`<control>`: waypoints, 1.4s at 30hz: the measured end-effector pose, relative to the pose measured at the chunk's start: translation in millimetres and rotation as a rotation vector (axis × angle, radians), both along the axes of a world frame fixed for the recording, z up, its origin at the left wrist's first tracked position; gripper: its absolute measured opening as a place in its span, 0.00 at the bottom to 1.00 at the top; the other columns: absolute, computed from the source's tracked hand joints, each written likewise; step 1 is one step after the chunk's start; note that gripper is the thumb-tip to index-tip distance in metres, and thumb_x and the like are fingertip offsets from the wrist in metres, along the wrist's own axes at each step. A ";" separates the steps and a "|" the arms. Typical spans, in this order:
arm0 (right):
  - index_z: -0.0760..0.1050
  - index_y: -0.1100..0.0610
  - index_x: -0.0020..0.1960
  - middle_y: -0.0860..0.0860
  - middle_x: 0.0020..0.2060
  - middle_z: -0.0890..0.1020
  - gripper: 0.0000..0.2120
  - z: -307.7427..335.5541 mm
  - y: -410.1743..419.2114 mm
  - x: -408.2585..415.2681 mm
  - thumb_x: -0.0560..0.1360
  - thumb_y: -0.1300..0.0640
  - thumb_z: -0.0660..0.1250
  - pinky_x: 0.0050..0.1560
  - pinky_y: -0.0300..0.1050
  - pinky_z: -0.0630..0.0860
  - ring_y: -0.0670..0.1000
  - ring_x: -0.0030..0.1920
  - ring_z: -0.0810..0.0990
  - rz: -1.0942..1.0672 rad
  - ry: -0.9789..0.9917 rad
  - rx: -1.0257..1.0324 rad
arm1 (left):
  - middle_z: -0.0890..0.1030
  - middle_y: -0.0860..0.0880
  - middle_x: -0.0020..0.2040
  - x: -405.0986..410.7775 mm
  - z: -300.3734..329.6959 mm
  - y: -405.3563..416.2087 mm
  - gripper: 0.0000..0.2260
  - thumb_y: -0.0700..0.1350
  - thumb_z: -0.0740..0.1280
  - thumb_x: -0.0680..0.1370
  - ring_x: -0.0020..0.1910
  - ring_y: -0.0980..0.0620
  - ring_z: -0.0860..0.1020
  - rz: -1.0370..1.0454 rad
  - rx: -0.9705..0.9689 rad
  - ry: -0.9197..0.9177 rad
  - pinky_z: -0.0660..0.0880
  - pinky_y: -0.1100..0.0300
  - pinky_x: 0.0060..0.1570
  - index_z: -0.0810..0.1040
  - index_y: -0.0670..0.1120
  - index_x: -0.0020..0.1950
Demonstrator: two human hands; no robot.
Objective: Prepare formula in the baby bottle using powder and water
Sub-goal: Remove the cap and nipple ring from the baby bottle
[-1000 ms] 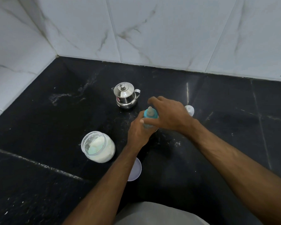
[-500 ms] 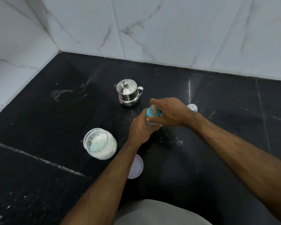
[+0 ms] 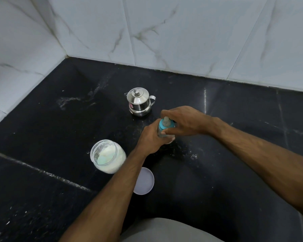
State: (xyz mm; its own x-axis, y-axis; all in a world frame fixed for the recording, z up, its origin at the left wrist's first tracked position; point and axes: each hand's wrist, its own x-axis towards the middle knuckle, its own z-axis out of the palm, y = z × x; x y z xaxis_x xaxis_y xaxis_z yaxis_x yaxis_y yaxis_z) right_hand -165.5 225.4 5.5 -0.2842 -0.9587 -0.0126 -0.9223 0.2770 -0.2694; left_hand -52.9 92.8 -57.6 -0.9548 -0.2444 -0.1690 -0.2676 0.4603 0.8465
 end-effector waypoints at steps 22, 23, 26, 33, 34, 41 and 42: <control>0.63 0.50 0.51 0.46 0.38 0.77 0.23 -19.3 5.7 39.8 0.73 0.32 0.60 0.36 0.43 0.67 0.49 0.35 0.74 -0.442 0.074 -0.055 | 0.78 0.56 0.58 12.8 -17.4 36.2 0.30 0.52 0.77 0.68 0.53 0.60 0.78 0.182 0.087 0.066 0.74 0.68 0.51 0.70 0.51 0.66; 0.63 0.51 0.52 0.45 0.38 0.76 0.24 -19.9 4.2 41.6 0.72 0.31 0.60 0.36 0.43 0.68 0.48 0.36 0.75 -0.460 0.093 -0.054 | 0.78 0.57 0.56 10.1 -17.5 40.5 0.28 0.54 0.76 0.69 0.51 0.61 0.78 0.219 0.042 0.053 0.72 0.71 0.48 0.70 0.51 0.65; 0.66 0.52 0.56 0.46 0.40 0.75 0.30 -19.8 -0.9 45.0 0.71 0.27 0.58 0.39 0.44 0.73 0.49 0.39 0.78 -0.498 0.080 -0.041 | 0.78 0.53 0.56 -0.1 -20.6 45.8 0.24 0.55 0.72 0.74 0.54 0.54 0.79 0.266 -0.135 0.009 0.75 0.61 0.55 0.69 0.47 0.65; 0.66 0.54 0.56 0.47 0.39 0.76 0.24 -28.1 -2.8 34.7 0.75 0.34 0.62 0.39 0.44 0.72 0.49 0.38 0.76 -0.430 0.031 -0.056 | 0.73 0.55 0.49 -9.5 -20.5 26.7 0.25 0.53 0.74 0.72 0.49 0.56 0.75 0.110 -0.154 -0.125 0.72 0.60 0.53 0.69 0.47 0.64; 0.66 0.54 0.55 0.47 0.38 0.77 0.24 -30.1 -2.2 33.9 0.74 0.34 0.62 0.39 0.45 0.73 0.50 0.37 0.77 -0.397 0.027 -0.070 | 0.74 0.55 0.48 -9.0 -21.6 25.7 0.24 0.52 0.75 0.71 0.48 0.56 0.75 0.096 -0.136 -0.124 0.74 0.59 0.54 0.70 0.48 0.62; 0.68 0.49 0.50 0.43 0.40 0.75 0.17 -10.4 -3.2 14.3 0.74 0.37 0.63 0.37 0.41 0.71 0.46 0.37 0.74 -0.042 -0.006 -0.043 | 0.76 0.59 0.44 -3.8 -13.9 8.1 0.16 0.47 0.76 0.71 0.43 0.59 0.77 -0.030 0.007 -0.110 0.73 0.67 0.46 0.72 0.52 0.53; 0.69 0.48 0.53 0.43 0.43 0.75 0.17 -5.3 -3.0 11.8 0.74 0.37 0.64 0.39 0.41 0.71 0.46 0.39 0.75 -0.013 -0.021 -0.009 | 0.78 0.59 0.45 -2.9 -14.9 6.8 0.16 0.48 0.76 0.70 0.43 0.60 0.79 -0.036 0.029 -0.097 0.74 0.67 0.46 0.73 0.53 0.53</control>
State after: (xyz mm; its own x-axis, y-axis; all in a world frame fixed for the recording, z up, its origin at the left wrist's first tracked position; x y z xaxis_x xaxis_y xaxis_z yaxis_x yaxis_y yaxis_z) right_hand -153.8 222.4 0.3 -0.2960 -0.9551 -0.0102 -0.9128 0.2860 -0.2914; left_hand -55.9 99.6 -72.5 -0.9417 -0.2040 -0.2676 -0.3328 0.4468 0.8304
